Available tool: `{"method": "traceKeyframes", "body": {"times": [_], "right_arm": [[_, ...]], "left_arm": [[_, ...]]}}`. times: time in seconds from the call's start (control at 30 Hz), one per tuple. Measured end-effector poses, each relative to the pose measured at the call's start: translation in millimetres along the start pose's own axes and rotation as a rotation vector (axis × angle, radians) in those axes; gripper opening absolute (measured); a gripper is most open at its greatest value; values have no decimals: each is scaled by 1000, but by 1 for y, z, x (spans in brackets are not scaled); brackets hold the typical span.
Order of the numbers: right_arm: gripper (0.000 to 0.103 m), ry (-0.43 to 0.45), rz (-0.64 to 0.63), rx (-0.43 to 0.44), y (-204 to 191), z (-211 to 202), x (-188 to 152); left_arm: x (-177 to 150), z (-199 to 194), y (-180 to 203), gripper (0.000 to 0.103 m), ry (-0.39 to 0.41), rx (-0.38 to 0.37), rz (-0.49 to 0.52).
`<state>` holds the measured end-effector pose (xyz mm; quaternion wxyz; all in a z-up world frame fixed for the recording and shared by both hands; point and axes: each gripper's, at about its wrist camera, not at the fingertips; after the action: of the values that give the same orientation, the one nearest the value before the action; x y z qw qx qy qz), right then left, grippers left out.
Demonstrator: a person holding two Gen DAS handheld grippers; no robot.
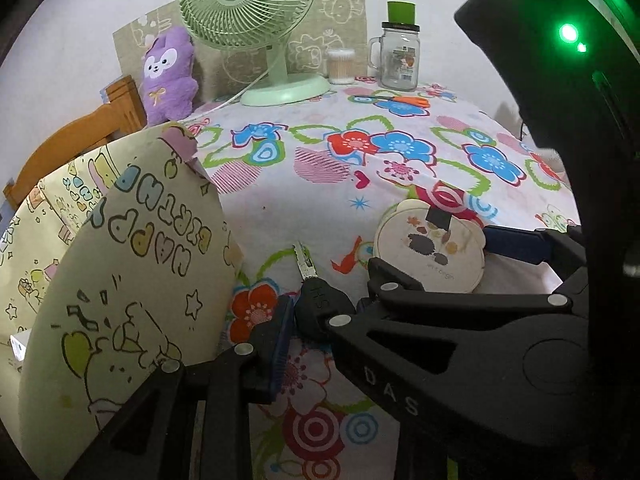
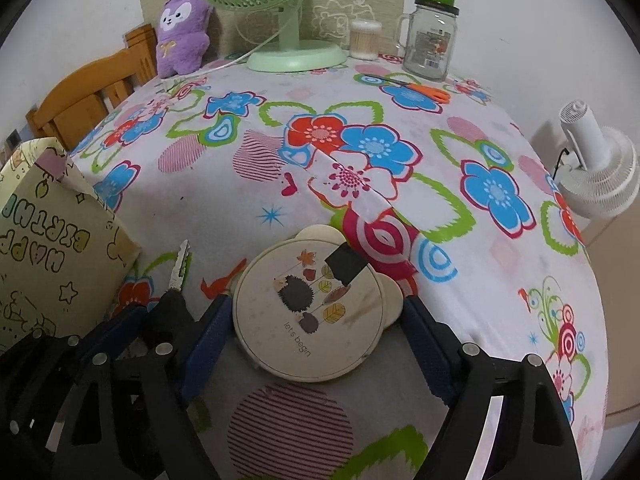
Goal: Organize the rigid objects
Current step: 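Lift the cream case with the right tool while the left tool lifts the key fob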
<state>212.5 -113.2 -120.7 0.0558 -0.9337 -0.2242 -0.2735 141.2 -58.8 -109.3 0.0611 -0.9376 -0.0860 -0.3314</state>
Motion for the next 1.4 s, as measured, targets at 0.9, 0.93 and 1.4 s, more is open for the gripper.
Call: {"method": "traceKeyframes", "body": {"times": [0.9, 0.93, 1.4], "right_arm": [[85, 3, 124, -79, 25, -39, -49], [85, 6, 128, -77, 25, -40, -50], [85, 18, 143, -84, 20, -62, -68]], "left_arm": [[-27, -26, 16, 33, -36, -93, 77], [-27, -27, 16, 33, -40, -96, 73], [-36, -41, 20, 32, -51, -124, 92]]}}
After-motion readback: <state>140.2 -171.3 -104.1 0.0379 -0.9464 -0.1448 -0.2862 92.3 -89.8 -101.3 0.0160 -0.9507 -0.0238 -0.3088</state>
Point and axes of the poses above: each gripper's, at about its wrist camera, not at the fingertips, and z roughly the way its jaws point, y to its right, x to its top
